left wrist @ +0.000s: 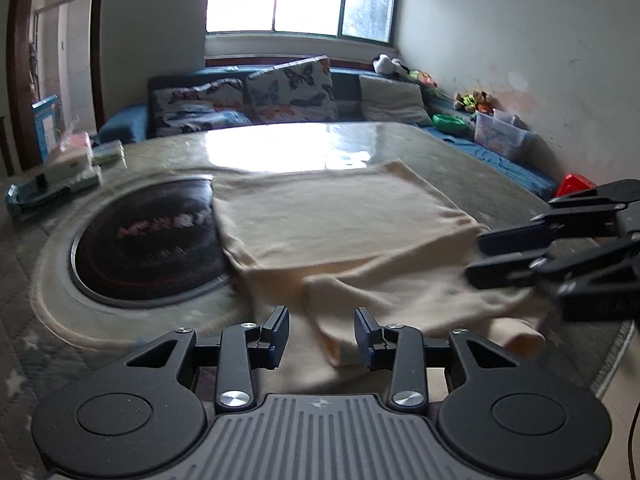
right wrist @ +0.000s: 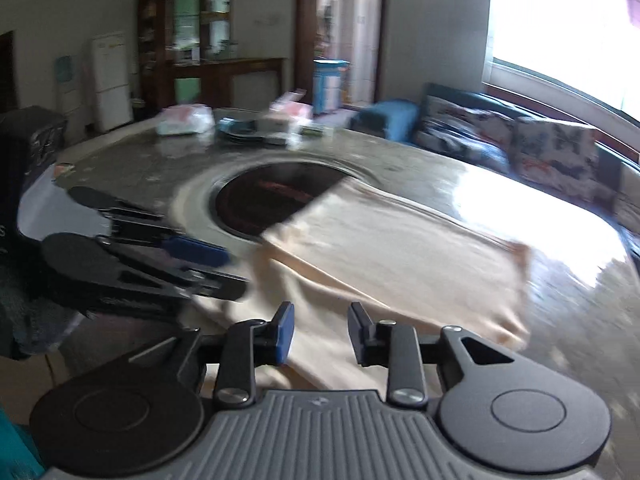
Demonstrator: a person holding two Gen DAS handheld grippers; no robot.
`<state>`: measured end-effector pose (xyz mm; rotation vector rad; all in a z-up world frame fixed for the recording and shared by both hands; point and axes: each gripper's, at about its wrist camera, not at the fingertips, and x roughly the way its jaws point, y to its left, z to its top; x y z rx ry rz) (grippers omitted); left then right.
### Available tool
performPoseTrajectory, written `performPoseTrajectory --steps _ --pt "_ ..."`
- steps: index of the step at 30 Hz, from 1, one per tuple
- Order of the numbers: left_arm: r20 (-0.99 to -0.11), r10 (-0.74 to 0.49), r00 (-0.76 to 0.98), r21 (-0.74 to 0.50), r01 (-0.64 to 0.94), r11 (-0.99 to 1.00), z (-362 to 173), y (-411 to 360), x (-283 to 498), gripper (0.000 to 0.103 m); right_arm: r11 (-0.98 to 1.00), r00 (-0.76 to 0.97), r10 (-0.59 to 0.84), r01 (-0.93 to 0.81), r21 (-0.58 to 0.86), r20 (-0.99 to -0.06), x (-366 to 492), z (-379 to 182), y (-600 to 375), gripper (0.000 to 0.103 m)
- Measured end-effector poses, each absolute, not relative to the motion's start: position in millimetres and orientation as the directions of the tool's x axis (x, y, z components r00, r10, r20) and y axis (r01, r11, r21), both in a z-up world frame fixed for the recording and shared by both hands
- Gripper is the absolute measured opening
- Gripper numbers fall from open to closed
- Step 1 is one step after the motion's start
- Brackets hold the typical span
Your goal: Fold clothes
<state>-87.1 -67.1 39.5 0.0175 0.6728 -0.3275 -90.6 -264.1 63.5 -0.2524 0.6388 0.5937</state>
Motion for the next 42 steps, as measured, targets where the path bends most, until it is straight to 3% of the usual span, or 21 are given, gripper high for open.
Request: performPoseTrajectory --steps 6,8,10,11,24,30,36,42 --pt "-0.641 -0.295 0.709 -0.081 0.32 0.944 32 -75 -85 0.036 0.891 0.685 0.315 -0.451 -0.044 -0.657 -99 56 -319 0.036" --pt "-0.64 -0.292 0.71 -0.075 0.32 0.944 32 -78 -84 0.026 0.904 0.689 0.29 -0.425 -0.046 -0.664 -100 52 -328 0.037" --pt "-0.64 -0.287 0.713 -0.067 0.32 0.945 33 -80 -82 0.009 0.914 0.69 0.26 -0.402 -0.059 -0.676 -102 44 -338 0.039" --pt "-0.636 -0.283 0.718 -0.059 0.32 0.946 34 -81 -82 0.006 0.914 0.69 0.252 -0.4 -0.067 -0.679 -104 41 -340 0.042" --pt "-0.503 -0.285 0.816 0.011 0.335 0.942 88 -91 -74 0.005 0.928 0.704 0.233 -0.366 -0.063 -0.671 -102 25 -343 0.045" --pt "-0.509 -0.271 0.817 0.015 0.323 0.946 84 -82 -78 0.005 0.938 0.712 0.165 -0.326 -0.113 -0.683 -102 20 -348 0.045" --pt "-0.603 -0.221 0.766 0.02 0.292 0.956 55 -70 -70 0.005 0.941 0.703 0.158 -0.32 -0.11 -0.694 -103 21 -355 0.045" --pt "-0.633 -0.191 0.75 0.024 0.266 0.964 49 -57 -73 0.007 0.939 0.687 0.193 -0.336 -0.07 -0.701 -106 38 -364 0.043"
